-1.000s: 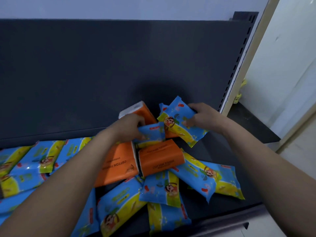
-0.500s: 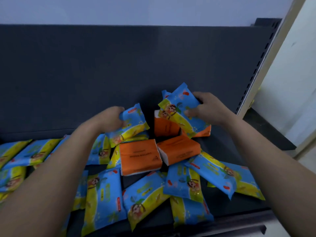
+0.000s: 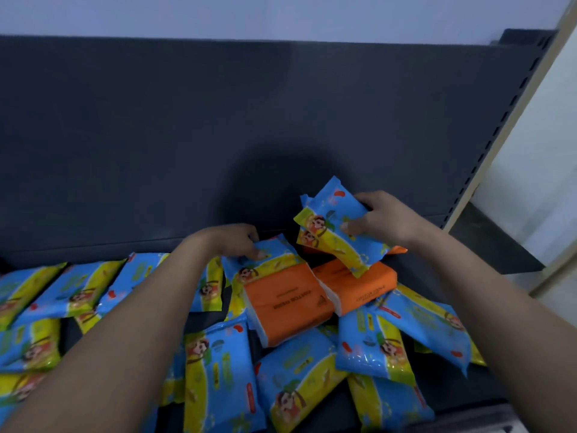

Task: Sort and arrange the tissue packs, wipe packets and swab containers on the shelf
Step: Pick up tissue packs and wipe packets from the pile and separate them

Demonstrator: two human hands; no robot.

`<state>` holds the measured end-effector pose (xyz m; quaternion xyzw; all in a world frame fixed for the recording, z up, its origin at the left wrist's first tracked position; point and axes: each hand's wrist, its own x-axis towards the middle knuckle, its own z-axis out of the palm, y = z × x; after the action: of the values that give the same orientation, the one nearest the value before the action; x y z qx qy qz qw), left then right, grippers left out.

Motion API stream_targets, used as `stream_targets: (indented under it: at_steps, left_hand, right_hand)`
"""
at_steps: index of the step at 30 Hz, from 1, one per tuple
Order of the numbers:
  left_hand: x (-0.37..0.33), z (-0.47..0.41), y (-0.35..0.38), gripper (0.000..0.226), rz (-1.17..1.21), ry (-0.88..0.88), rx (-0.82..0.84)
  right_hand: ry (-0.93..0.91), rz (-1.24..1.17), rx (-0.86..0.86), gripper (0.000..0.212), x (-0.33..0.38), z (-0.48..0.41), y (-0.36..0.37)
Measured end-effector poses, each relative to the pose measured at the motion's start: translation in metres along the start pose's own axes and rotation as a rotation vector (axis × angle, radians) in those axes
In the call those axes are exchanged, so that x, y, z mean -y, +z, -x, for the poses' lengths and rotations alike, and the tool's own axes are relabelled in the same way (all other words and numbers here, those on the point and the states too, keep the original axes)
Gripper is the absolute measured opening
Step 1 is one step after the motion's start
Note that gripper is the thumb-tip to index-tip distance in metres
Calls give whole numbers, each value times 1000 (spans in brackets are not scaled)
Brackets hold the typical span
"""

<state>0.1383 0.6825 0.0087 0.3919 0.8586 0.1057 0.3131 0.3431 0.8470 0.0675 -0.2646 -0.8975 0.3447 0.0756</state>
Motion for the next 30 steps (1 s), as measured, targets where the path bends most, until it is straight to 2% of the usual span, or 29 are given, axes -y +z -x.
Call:
stream_targets:
  at_steps: [2, 6, 7, 10, 12, 15, 19, 22, 27, 28, 30]
  left_hand:
    - [-2, 0, 1, 46, 3, -3, 41]
    - [-2, 5, 6, 89, 27, 30, 64]
    - [-1, 5, 7, 90, 38, 40, 52]
    - [-2, 10, 4, 56, 68, 98, -25]
    - [-6, 18, 2, 42, 14, 124, -110]
    - [-9, 40, -5, 41, -46, 150, -309]
    - [-6, 81, -15, 50, 154, 75, -552]
    - [-3, 118, -14, 47, 259, 3, -718]
    - [9, 183, 2, 47, 436, -104, -831]
    - [14, 196, 8, 46, 525, -126, -848]
    - [25, 223, 22, 29, 778, -155, -891]
  right_hand:
    - [3, 4, -19, 21, -1, 0, 1]
    - [7, 38, -50, 22, 1, 3, 2]
    - [1, 51, -55, 20, 2, 4, 3]
    - [-20, 71, -71, 26, 5, 10, 4]
    - [-39, 81, -85, 25, 6, 12, 4]
    - [-58, 31, -101, 23, 8, 13, 3]
    - [-79, -218, -52, 18, 16, 16, 6]
    - [-138, -288, 15, 25, 29, 15, 14]
    - [-296, -380, 77, 25, 67, 10, 42]
    - [-321, -408, 101, 23, 75, 11, 50]
    - [-344, -479, 161, 20, 92, 14, 69]
